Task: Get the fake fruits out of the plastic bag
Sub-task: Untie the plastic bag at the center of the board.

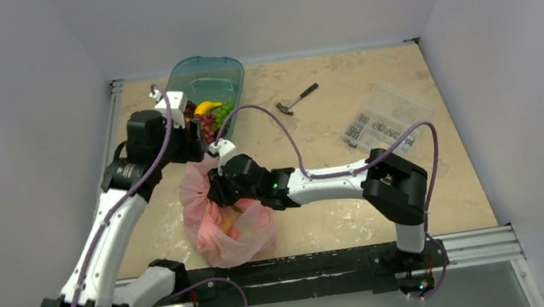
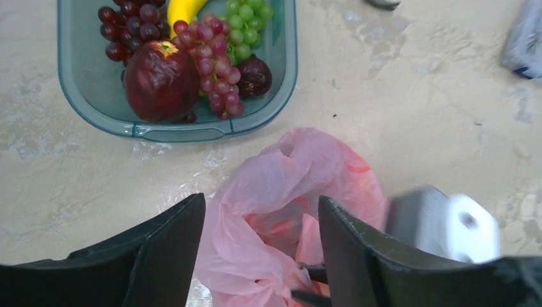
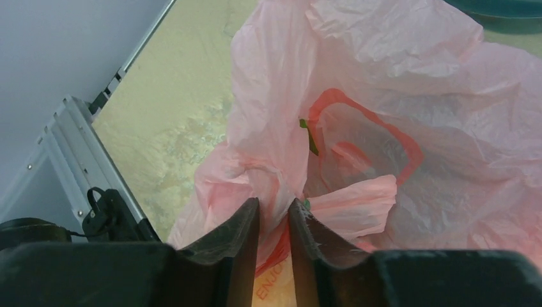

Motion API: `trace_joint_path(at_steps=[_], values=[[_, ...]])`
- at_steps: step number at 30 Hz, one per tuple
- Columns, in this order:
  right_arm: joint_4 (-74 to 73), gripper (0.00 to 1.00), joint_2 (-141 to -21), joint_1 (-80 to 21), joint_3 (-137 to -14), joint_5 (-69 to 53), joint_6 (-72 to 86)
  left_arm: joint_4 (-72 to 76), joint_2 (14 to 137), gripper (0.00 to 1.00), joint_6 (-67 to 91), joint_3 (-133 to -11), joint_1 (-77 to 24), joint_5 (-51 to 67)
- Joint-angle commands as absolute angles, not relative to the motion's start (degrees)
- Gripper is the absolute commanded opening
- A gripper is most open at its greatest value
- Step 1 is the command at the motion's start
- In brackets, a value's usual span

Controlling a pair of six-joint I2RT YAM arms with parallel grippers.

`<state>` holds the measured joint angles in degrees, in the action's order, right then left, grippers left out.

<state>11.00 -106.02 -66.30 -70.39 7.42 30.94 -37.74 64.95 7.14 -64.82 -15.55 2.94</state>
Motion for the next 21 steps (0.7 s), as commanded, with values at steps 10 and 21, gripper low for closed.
trace_joint_path(at_steps=[10,21], values=[[23.2,0.08,-105.3,-62.7,-68.2,-5.5,39.7,-51.7,33.2,0.99,22.6,-57.9,-17.1,7.4],[39.5,0.08,-109.0,-58.3,-66.3,-18.6,54.3,-48.9,31.7,0.82,43.1,-40.9,-17.4,18.0]])
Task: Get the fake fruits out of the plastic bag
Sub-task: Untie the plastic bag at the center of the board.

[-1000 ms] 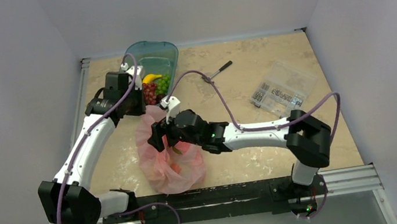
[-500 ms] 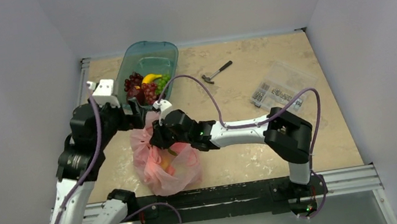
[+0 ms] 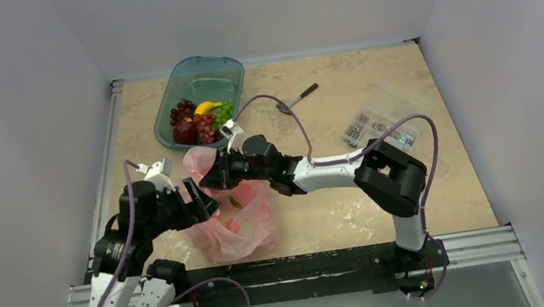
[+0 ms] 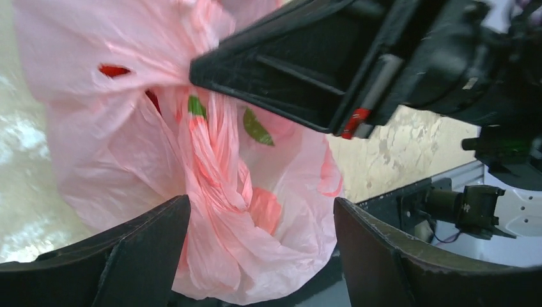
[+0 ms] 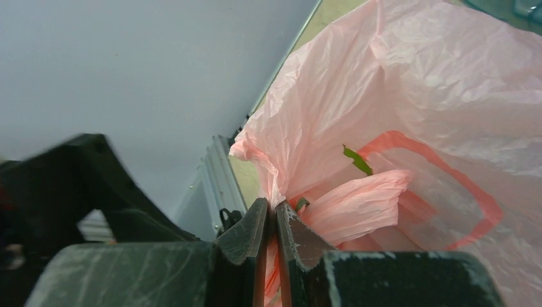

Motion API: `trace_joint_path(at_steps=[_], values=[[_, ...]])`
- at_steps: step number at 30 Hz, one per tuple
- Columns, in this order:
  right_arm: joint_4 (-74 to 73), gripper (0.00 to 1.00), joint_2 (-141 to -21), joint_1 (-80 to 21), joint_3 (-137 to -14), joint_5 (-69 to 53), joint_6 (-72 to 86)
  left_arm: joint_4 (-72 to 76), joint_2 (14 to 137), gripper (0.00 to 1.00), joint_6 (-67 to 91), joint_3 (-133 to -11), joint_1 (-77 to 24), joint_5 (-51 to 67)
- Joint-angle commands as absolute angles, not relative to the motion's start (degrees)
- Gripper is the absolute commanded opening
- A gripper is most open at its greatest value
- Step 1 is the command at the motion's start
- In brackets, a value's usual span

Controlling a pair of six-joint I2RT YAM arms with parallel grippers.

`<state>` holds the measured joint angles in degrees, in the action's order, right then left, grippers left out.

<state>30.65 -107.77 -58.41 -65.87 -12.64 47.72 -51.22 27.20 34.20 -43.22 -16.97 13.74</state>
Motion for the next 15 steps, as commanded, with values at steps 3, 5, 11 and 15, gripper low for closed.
trace_joint_path(at_steps=[3,5,11,15], values=[[40.3,0.08,-109.6,-57.1,-67.8,-20.5,56.2,-49.1,34.3,0.74,45.5,-37.5,-19.1,17.2],[39.4,0.09,-110.4,-55.8,-70.2,-22.0,57.3,-50.5,33.2,0.69,47.5,-34.9,-20.9,15.1],[40.1,0.09,-117.5,-51.2,-83.1,-28.2,65.4,-57.5,22.3,0.49,53.5,-35.0,-23.9,9.6],[35.7,0.08,-124.6,-50.1,-95.5,-30.6,68.5,-64.2,16.4,0.39,54.2,-36.5,-23.9,9.6]])
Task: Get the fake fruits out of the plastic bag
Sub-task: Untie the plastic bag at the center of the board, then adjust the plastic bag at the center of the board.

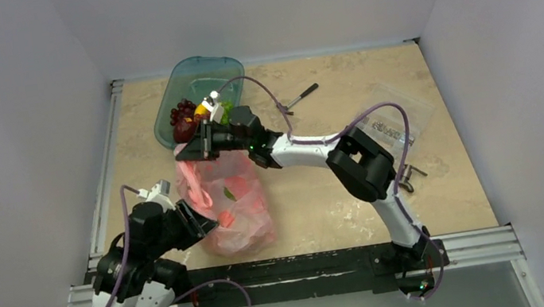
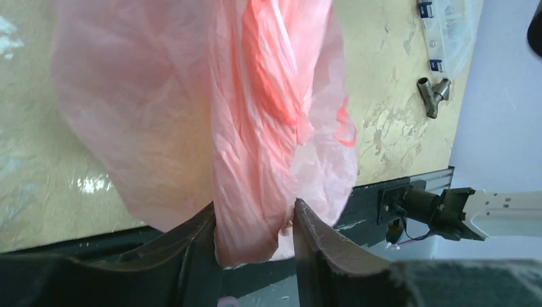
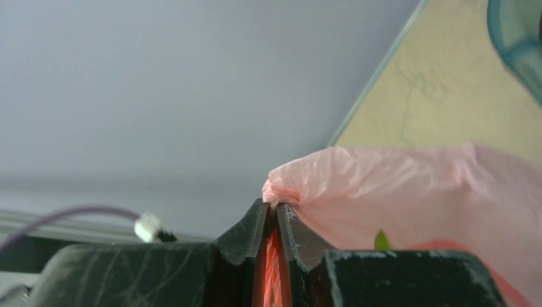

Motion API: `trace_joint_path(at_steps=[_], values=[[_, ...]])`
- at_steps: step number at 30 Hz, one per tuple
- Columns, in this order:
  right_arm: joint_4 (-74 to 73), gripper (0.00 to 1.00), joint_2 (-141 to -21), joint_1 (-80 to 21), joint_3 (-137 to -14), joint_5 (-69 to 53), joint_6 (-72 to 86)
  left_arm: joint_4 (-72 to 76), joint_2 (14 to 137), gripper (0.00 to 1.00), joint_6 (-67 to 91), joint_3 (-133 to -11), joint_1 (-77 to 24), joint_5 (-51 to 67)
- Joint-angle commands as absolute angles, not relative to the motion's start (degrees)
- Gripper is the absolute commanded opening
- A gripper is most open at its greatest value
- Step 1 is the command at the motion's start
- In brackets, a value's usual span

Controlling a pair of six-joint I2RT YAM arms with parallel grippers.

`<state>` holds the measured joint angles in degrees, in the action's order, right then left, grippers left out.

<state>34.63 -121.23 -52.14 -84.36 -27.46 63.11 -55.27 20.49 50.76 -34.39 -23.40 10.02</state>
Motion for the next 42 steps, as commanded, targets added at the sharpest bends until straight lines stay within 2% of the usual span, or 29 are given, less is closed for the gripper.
trace_joint_path(at_steps=[1,7,10,16,20,26,31,33,35,38,42], values=[[35.8,0.08,-126.0,-49.7,-97.7,-30.5,69.7,-65.3,14.9,0.37,54.4,-36.5,-23.9,9.8],[33.1,0.08,-133.9,-48.4,-109.8,-30.0,73.6,-69.2,9.1,0.33,55.7,-37.6,-23.9,10.9],[34.9,0.11,-134.2,-48.5,-109.9,-30.9,74.1,-68.1,9.7,0.39,53.0,-41.5,-23.9,12.2],[28.2,0.34,-123.4,-48.1,-98.9,-32.6,61.9,-68.6,18.2,0.68,40.3,-57.8,-23.9,7.6],[12.8,0.54,-113.6,-48.1,-95.2,-27.2,46.7,-67.3,25.7,0.83,31.9,-66.9,-23.9,-0.6],[2.0,0.76,-99.6,-50.0,-84.0,-17.2,31.3,-62.9,37.5,0.89,20.8,-71.5,-23.9,-14.6],[8.8,0.85,-90.1,-58.5,-70.5,-7.5,23.7,-57.6,45.1,0.97,13.4,-70.9,-23.8,-28.4],[11.1,0.86,-88.9,-62.5,-67.2,-4.1,20.4,-54.8,47.4,0.97,12.4,-70.1,-23.5,-34.6],[14.7,0.97,-87.9,-67.1,-63.8,0.2,17.6,-51.4,48.7,0.94,11.4,-68.9,-22.7,-37.2],[20.1,0.99,-86.7,-75.2,-60.0,12.1,12.2,-45.2,49.4,0.87,9.7,-66.9,-17.9,-30.4],[22.7,0.99,-88.8,-82.5,-60.9,25.0,5.9,-44.2,52.2,0.58,10.3,-67.0,-14.3,-24.0]])
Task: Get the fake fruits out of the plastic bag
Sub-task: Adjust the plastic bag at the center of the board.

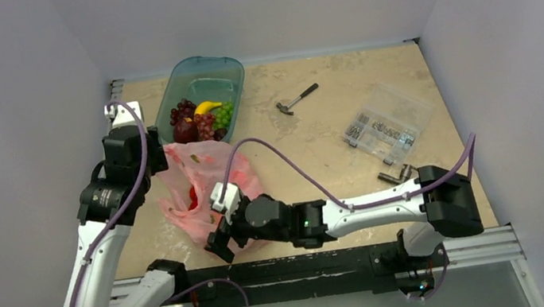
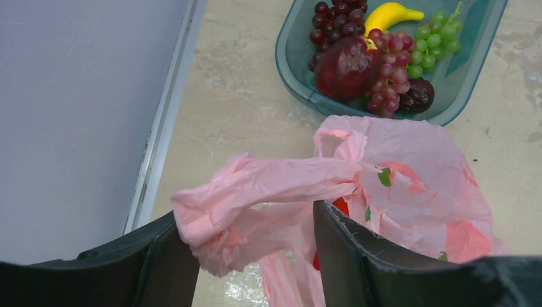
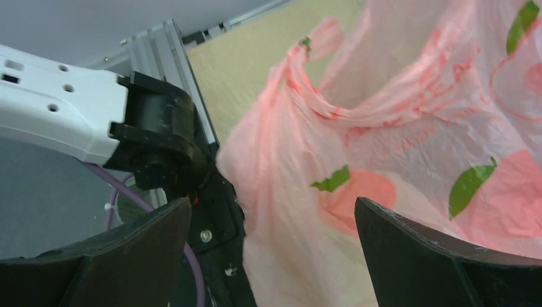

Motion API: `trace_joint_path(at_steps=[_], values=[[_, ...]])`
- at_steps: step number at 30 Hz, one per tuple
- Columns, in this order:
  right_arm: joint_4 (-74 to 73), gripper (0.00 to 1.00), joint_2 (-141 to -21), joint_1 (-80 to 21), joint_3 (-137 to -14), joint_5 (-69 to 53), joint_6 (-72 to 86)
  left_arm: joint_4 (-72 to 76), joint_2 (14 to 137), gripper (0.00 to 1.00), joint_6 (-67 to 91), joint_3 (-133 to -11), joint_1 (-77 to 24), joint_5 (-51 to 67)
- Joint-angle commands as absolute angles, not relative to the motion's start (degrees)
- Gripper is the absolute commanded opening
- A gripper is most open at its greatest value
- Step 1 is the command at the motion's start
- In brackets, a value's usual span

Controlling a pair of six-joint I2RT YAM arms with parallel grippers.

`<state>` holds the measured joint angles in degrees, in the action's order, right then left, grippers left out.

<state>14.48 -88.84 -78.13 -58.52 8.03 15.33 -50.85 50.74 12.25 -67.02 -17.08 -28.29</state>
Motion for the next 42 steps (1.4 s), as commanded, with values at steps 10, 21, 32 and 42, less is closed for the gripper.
trace_joint_path(at_steps=[10,21,32,42], values=[[34.1,0.99,-101.1,-90.5,-67.2,43.8,-12.3,-33.8,45.6,0.18,9.0,-55.9,-9.2,-8.3],[44.3,0.99,-114.8,-90.5,-76.9,43.7,-28.1,-31.8,43.3,0.0,8.7,-53.4,-9.2,-8.7],[37.6,0.14,-108.5,-89.6,-74.8,44.0,-9.0,-33.1,43.6,0.0,11.8,-53.6,-9.2,-19.9],[38.1,0.0,-83.8,-89.0,-51.0,45.1,16.7,-31.8,40.3,0.0,10.3,-51.8,-9.2,-25.6]])
